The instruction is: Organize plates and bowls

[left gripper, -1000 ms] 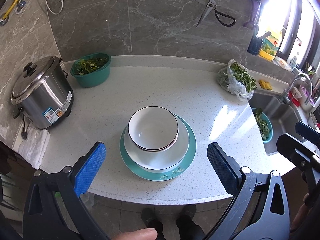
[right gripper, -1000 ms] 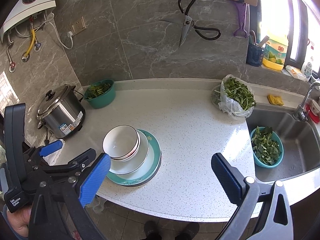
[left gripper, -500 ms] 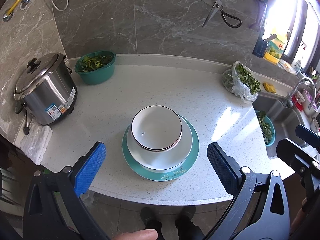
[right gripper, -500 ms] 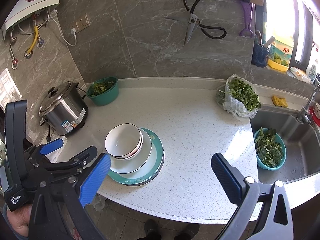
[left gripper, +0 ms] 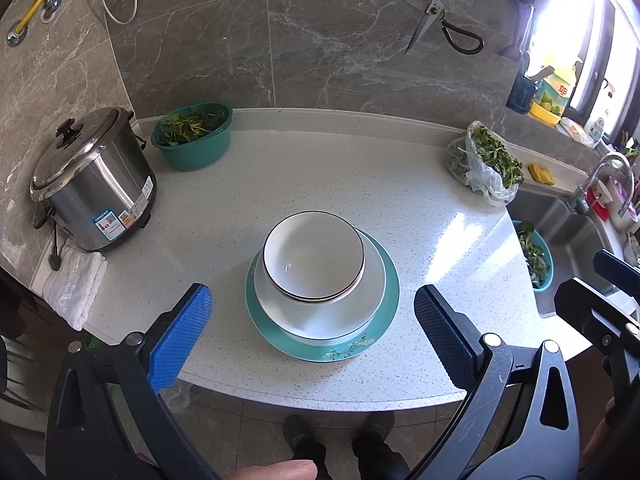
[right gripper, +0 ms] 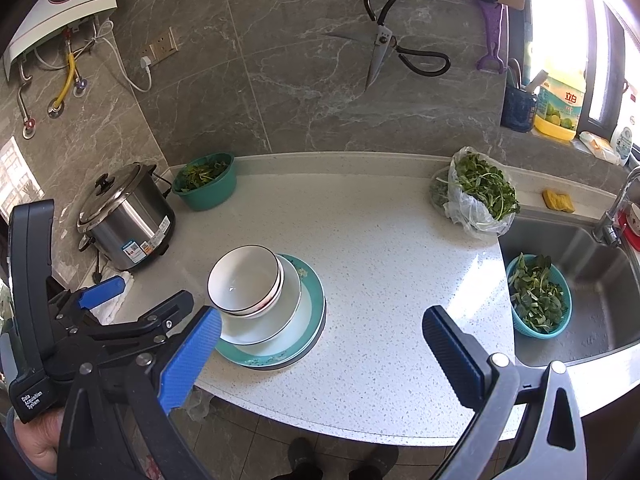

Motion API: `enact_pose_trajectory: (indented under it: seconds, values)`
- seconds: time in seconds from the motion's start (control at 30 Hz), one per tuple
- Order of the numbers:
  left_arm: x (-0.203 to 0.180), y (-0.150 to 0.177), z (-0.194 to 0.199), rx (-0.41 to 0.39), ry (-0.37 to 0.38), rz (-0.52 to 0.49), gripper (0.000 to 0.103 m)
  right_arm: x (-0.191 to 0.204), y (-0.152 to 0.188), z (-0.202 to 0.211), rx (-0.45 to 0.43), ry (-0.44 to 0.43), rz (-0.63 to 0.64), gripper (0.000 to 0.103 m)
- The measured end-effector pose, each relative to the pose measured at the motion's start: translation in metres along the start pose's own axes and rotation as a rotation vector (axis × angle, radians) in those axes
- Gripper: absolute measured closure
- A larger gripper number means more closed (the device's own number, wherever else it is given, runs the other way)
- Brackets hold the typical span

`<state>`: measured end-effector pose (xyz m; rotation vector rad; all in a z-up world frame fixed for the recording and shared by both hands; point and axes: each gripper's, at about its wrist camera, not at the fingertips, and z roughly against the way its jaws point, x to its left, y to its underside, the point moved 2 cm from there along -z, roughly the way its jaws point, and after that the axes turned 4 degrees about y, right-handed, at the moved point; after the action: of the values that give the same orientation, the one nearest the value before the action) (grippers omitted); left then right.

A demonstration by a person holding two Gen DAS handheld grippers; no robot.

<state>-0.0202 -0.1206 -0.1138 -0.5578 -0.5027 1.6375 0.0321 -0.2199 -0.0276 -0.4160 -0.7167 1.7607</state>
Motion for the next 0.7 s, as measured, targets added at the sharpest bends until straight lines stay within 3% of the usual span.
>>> enact_pose_trajectory:
  seconds: [0.7]
  values:
    - [0.0005, 0.0034, 0.0023, -0.007, -0.031, 0.006, 0.0, -0.0038, 0.0039, -0.0041, 0.011, 0.013, -0.002, 0.0]
